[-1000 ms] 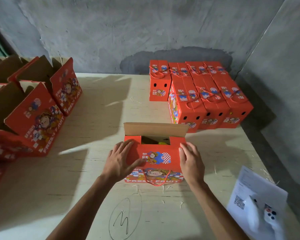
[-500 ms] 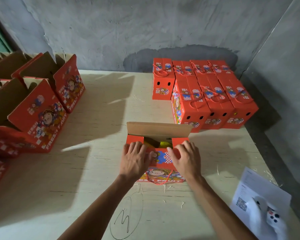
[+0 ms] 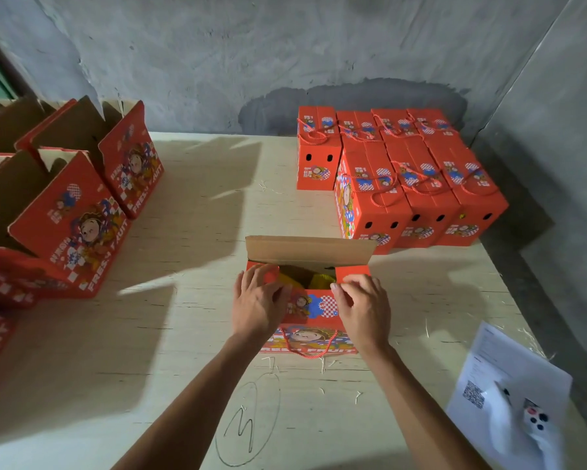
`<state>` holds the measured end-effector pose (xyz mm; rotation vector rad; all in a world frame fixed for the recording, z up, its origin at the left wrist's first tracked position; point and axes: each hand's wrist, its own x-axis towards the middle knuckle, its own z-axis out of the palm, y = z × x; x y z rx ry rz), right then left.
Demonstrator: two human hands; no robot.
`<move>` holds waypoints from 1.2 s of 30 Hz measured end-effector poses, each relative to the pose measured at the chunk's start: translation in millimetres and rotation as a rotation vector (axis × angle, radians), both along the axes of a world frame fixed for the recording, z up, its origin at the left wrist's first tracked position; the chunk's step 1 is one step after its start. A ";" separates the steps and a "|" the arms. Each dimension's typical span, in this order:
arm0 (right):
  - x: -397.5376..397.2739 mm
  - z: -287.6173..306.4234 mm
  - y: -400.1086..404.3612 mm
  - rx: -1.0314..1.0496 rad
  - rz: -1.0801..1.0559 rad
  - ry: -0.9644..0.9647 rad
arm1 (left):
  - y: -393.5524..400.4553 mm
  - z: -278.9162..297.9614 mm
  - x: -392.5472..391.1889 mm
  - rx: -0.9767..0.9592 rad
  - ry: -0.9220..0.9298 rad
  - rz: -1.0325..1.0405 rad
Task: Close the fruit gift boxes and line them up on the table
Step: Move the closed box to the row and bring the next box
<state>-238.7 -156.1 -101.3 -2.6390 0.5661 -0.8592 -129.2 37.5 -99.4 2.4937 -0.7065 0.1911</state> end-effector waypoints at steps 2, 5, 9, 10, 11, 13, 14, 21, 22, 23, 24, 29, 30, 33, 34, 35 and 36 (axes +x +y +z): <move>0.7 0.8 -1.5 0.043 0.007 0.061 | -0.4 0.9 1.7 0.009 0.045 -0.015; 4.7 1.6 -5.2 0.038 0.071 0.215 | -1.7 0.5 3.0 0.053 0.098 -0.028; 10.6 5.2 -8.0 0.021 0.118 0.332 | -5.3 3.9 5.1 0.031 0.123 -0.019; 9.7 5.9 -6.9 0.021 0.117 0.322 | -5.4 4.9 4.5 -0.003 0.132 -0.015; 8.4 6.5 -4.4 0.028 0.109 0.282 | -4.9 5.8 3.6 -0.042 0.143 -0.006; 4.2 7.4 1.1 0.105 0.050 0.152 | -2.8 7.9 2.1 -0.122 0.180 0.025; 2.7 8.8 2.7 0.178 0.014 0.091 | -1.6 9.3 1.1 -0.171 0.211 0.048; 17.8 40.8 -8.1 0.540 -0.094 -0.017 | -1.7 35.3 13.3 -0.622 0.424 0.211; 20.2 45.6 -10.3 0.557 -0.118 0.005 | -3.2 41.0 17.9 -0.672 0.469 0.212; 21.8 48.8 -13.5 0.575 -0.137 0.014 | -3.8 46.2 21.6 -0.709 0.503 0.212; 23.1 50.6 -17.5 0.594 -0.151 0.006 | -3.8 49.9 24.6 -0.725 0.524 0.210; 11.6 40.7 -27.6 0.552 -0.089 -0.007 | 0.0 51.1 24.6 -0.633 0.515 0.147; 7.3 36.5 -28.6 0.537 -0.053 0.006 | 0.5 45.8 22.4 -0.596 0.483 0.147; -2.5 27.7 -32.4 0.546 0.065 0.053 | 6.8 24.2 16.8 -0.417 0.395 0.120; -4.1 25.2 -34.3 0.520 0.088 0.072 | 11.4 19.1 15.9 -0.392 0.416 0.082; -5.7 22.9 -36.1 0.486 0.104 0.098 | 16.6 15.2 15.9 -0.387 0.454 0.053; -7.1 21.2 -37.5 0.454 0.117 0.127 | 21.6 12.6 16.9 -0.392 0.483 0.030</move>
